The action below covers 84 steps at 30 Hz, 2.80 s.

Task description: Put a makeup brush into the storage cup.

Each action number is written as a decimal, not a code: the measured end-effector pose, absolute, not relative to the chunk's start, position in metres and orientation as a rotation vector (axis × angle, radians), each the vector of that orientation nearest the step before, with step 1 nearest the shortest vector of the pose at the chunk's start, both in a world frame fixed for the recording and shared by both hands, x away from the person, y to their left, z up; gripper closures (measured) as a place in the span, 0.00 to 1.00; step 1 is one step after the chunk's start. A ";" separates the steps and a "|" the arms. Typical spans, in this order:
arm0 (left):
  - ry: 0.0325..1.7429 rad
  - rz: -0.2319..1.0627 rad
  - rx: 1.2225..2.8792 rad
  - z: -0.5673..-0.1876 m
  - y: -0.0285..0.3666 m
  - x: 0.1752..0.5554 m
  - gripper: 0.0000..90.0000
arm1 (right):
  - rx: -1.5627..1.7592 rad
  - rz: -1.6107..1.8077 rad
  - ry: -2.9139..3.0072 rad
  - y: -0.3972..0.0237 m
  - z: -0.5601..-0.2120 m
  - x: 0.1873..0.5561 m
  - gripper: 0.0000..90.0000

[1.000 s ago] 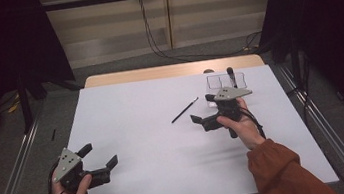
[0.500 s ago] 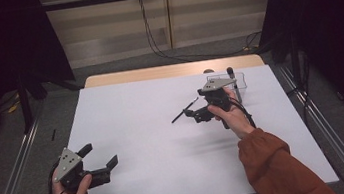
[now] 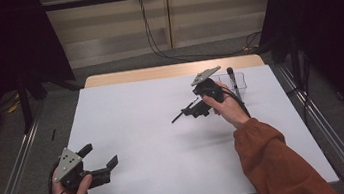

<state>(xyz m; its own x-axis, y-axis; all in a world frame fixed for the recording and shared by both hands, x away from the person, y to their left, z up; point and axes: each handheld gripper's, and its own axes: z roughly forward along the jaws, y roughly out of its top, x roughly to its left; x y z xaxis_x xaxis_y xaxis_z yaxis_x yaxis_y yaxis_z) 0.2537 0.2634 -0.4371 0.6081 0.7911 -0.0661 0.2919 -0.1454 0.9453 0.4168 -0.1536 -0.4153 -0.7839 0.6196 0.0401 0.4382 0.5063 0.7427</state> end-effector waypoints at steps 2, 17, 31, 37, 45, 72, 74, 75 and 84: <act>0.897 0.556 1.715 -0.437 0.263 0.254 0.03 | 0.887 1.103 2.556 -0.151 -0.415 0.420 0.04; 0.890 0.556 1.724 -0.437 0.264 0.254 0.03 | 0.713 0.750 2.818 -0.131 -0.413 0.439 0.07; 0.883 0.556 1.731 -0.437 0.264 0.254 0.03 | 0.513 0.516 2.965 -0.115 -0.419 0.462 0.10; 0.887 0.552 1.737 -0.438 0.264 0.254 0.03 | 0.496 0.459 2.986 -0.110 -0.426 0.469 0.10; 0.885 0.547 1.737 -0.438 0.263 0.254 0.03 | 0.441 0.376 3.022 -0.100 -0.434 0.478 0.09; 0.873 0.541 1.750 -0.438 0.263 0.254 0.03 | 0.449 0.262 3.080 -0.095 -0.455 0.494 0.38; 0.874 0.540 1.749 -0.438 0.262 0.254 0.03 | 0.480 0.260 3.085 -0.095 -0.455 0.494 0.38; 0.871 0.542 1.750 -0.438 0.263 0.254 0.03 | 0.477 0.267 3.086 -0.095 -0.455 0.494 0.39; 0.868 0.539 1.752 -0.438 0.262 0.254 0.03 | 0.480 0.275 3.092 -0.096 -0.454 0.494 0.53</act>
